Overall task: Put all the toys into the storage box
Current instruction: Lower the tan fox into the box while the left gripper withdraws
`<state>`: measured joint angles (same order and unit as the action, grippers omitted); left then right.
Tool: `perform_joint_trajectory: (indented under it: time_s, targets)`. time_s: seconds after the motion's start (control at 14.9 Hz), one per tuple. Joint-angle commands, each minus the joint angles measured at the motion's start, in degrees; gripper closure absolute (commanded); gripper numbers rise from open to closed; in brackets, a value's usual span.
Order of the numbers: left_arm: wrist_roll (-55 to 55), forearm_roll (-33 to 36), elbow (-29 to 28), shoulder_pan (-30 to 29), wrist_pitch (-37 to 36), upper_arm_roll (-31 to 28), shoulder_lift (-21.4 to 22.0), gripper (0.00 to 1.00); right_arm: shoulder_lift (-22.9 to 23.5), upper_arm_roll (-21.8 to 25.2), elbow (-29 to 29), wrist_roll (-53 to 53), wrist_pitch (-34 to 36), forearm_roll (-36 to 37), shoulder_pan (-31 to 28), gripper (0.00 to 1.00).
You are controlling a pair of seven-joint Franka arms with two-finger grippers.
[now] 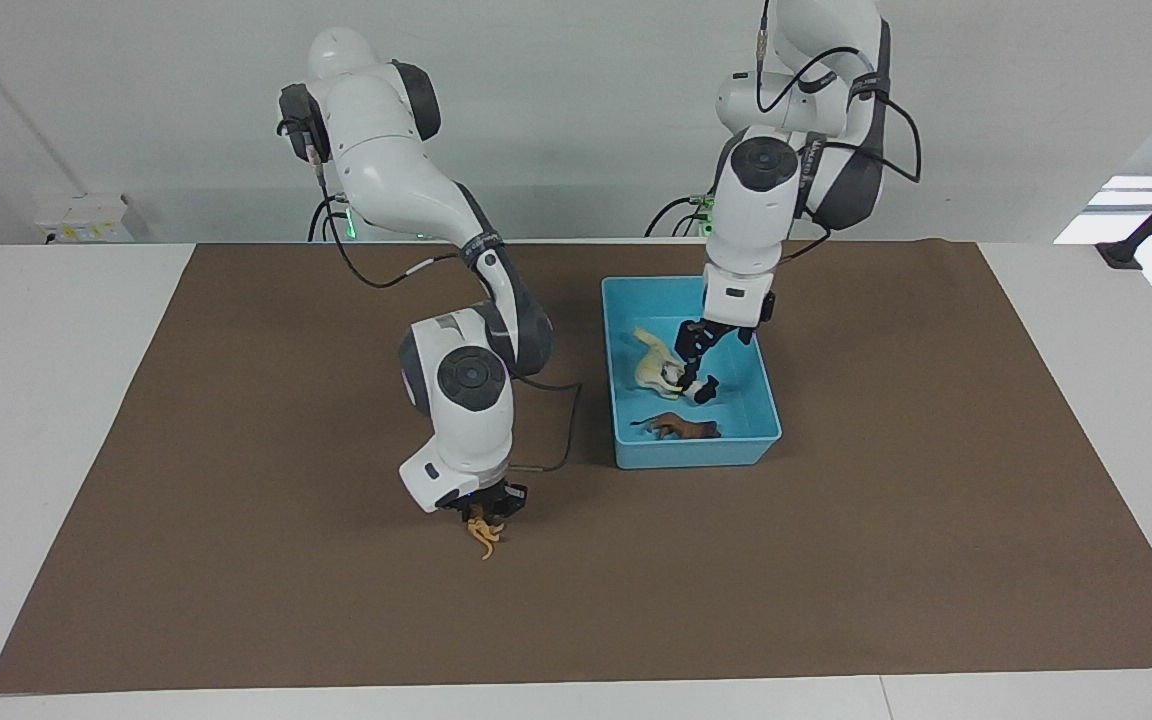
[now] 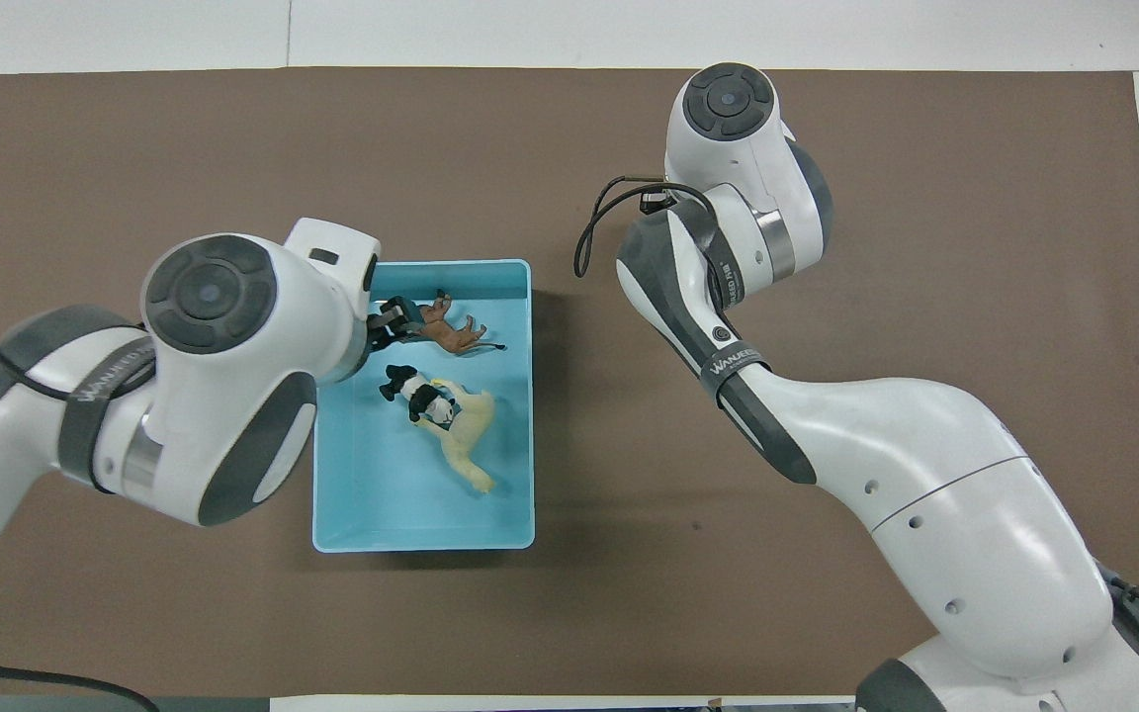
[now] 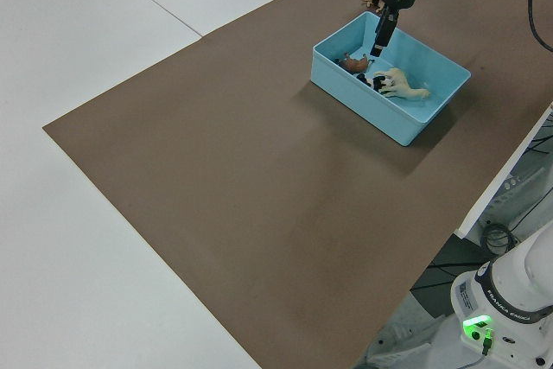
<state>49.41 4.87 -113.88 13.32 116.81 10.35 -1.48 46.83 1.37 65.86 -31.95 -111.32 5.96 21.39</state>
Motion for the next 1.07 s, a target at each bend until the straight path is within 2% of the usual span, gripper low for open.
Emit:
perform_joint_trajectory:
  time_s: [0.0,0.13,0.27,0.4,0.47,0.67,0.8,0.87,0.94,1.01]
  targets:
    - [-12.6,-0.6,2.1,-7.2,-7.2,0.0,4.9,0.00,-0.9,-0.9,-4.7,1.3,7.9,1.0,-0.1,1.00]
    - [-21.1,-1.0,5.1,-11.2,-12.5,-0.1,5.5,0.00,-1.1,-0.9,-8.3,1.2,12.2,0.6,1.8,1.00]
    - [-30.6,-1.9,10.8,-13.4,-19.4,-0.2,5.1,0.00,-1.1,-0.8,-13.8,-0.8,16.5,0.3,5.7,1.00]
    - [-35.9,-4.9,18.8,-16.5,-25.0,-0.1,2.0,0.00,-1.3,-1.1,-17.4,-6.1,17.1,-1.0,9.9,1.00]
    - [-36.1,-5.0,20.3,-17.2,-25.9,-0.1,1.4,0.00,-1.5,-1.2,-17.8,-8.0,16.3,-2.3,11.6,1.00]
    - [-36.3,-5.0,17.4,-17.5,-25.0,-0.9,2.1,0.00,-2.4,-1.3,-17.3,-10.2,11.6,-4.3,17.1,1.00]
    - [-35.7,-5.0,17.7,-17.1,-25.1,-1.5,1.7,0.00,-2.4,-1.2,-15.3,-10.3,8.9,-4.6,20.1,1.00]
    - [-35.9,-5.0,17.6,-17.0,-24.8,-1.7,1.7,0.00,-2.9,-1.2,-12.4,-10.9,6.3,-4.6,20.5,0.57]
    - [-35.7,-5.0,17.5,-16.9,-22.6,-2.0,1.7,0.00,-4.2,-1.2,-10.3,-12.8,5.3,-4.7,20.9,0.06]
    - [-36.6,-5.0,16.9,-16.7,-22.4,-2.5,1.9,0.00,-4.8,-1.2,-10.1,-15.2,5.2,-4.7,21.2,0.00]
